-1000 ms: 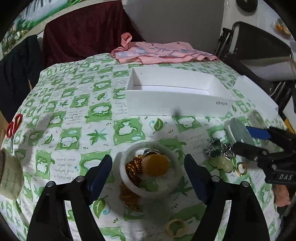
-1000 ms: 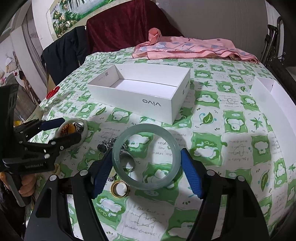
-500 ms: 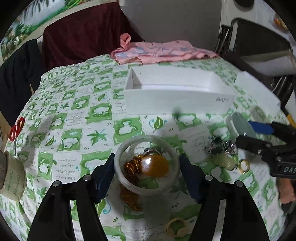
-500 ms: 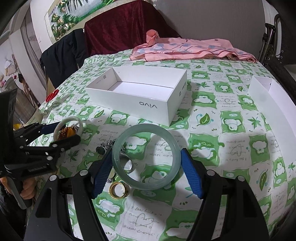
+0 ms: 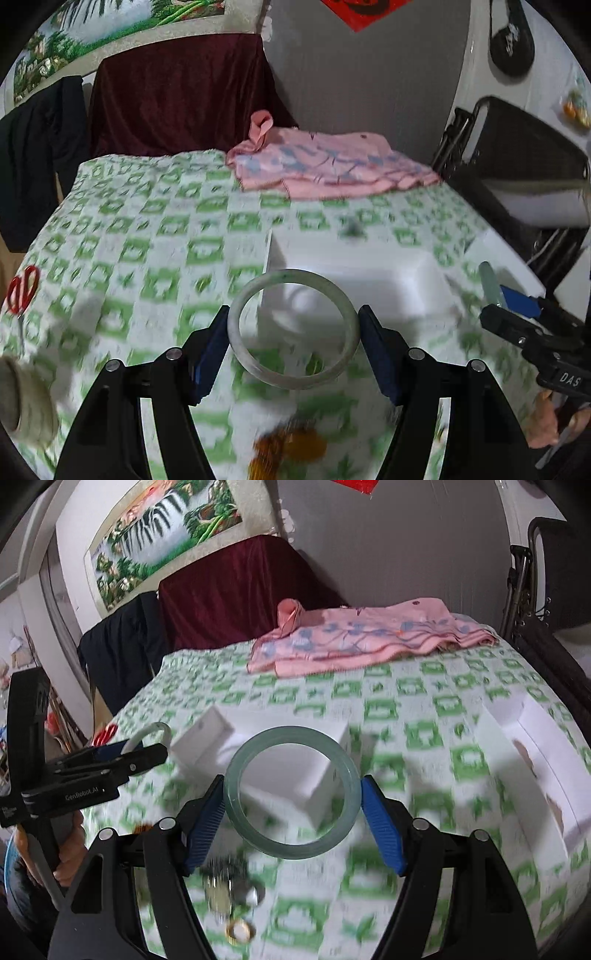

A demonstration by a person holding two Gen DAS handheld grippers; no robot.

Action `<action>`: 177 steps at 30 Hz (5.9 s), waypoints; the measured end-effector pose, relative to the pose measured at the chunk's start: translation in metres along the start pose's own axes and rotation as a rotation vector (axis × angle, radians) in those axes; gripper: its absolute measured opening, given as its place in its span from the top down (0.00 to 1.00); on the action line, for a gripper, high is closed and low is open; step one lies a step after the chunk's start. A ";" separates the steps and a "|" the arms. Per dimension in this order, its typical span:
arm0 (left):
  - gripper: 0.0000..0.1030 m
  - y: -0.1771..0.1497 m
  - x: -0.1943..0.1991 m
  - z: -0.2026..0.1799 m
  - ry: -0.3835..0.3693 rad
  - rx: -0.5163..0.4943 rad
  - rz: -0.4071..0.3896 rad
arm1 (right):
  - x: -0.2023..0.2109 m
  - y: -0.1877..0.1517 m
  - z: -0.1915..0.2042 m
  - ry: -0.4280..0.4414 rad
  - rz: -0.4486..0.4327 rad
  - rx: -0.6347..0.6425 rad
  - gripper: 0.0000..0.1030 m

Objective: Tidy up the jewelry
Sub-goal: 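Lower both bangles into the white vivo box and open both tools, then withdraw both tools from the box toward the remaining jewelry, then grasp the silver charms with the right tool while the left tool grasps the amber bead bracelet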

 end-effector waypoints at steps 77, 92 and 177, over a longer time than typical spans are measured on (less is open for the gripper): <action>0.23 -0.087 0.012 0.045 0.089 0.150 0.138 | 0.003 -0.056 -0.034 0.021 0.060 -0.242 0.14; 0.22 -0.109 0.053 0.057 0.178 0.135 0.105 | 0.010 -0.067 -0.012 0.058 0.083 -0.164 0.14; 0.82 -0.047 0.062 0.023 0.023 0.087 -0.016 | 0.023 -0.031 0.002 0.129 -0.001 -0.099 0.83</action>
Point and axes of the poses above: each gripper's, at about its wrist camera, not at the fingertips, and x roughly against the way its jaws point, z to its left, y to its top, the point moved 4 cm from there along -x, roughly the way its jaws point, and after that the axes turned 4 degrees about -z, right-handed, at the moved point
